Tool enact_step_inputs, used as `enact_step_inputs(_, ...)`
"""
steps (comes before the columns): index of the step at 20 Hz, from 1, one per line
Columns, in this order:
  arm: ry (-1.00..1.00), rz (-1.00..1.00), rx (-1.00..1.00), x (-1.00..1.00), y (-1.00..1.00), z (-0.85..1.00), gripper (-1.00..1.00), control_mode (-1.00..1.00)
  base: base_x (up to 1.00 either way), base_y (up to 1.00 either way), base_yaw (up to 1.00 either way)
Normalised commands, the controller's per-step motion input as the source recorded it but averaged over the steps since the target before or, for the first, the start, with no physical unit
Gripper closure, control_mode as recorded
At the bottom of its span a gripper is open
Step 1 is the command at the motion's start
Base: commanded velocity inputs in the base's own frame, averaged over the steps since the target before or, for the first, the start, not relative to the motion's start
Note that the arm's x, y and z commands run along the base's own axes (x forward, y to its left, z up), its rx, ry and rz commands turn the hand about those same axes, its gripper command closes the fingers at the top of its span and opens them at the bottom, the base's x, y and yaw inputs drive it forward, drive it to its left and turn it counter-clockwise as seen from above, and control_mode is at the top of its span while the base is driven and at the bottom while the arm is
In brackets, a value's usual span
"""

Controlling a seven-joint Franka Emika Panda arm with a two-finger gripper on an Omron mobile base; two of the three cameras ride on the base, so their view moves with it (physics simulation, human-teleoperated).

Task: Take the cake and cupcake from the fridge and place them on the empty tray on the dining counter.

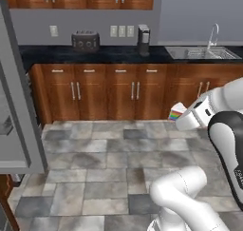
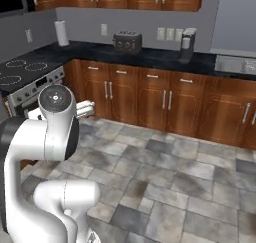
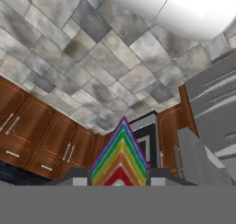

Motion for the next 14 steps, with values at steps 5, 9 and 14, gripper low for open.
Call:
enact_step_inputs(5, 0.0, 0.0, 0.0, 0.0, 0.0, 0.0, 1.0, 1.0, -0.29, -0.01, -0.48)
enact_step_inputs(9, 0.0, 0.0, 0.0, 0.0, 0.0, 0.0, 1.0, 1.0, -0.28, 0.0, -0.48)
enact_step_inputs(14, 0.0, 0.0, 0.0, 0.0, 0.0, 0.0, 1.0, 1.0, -0.29, 0.0, -0.48)
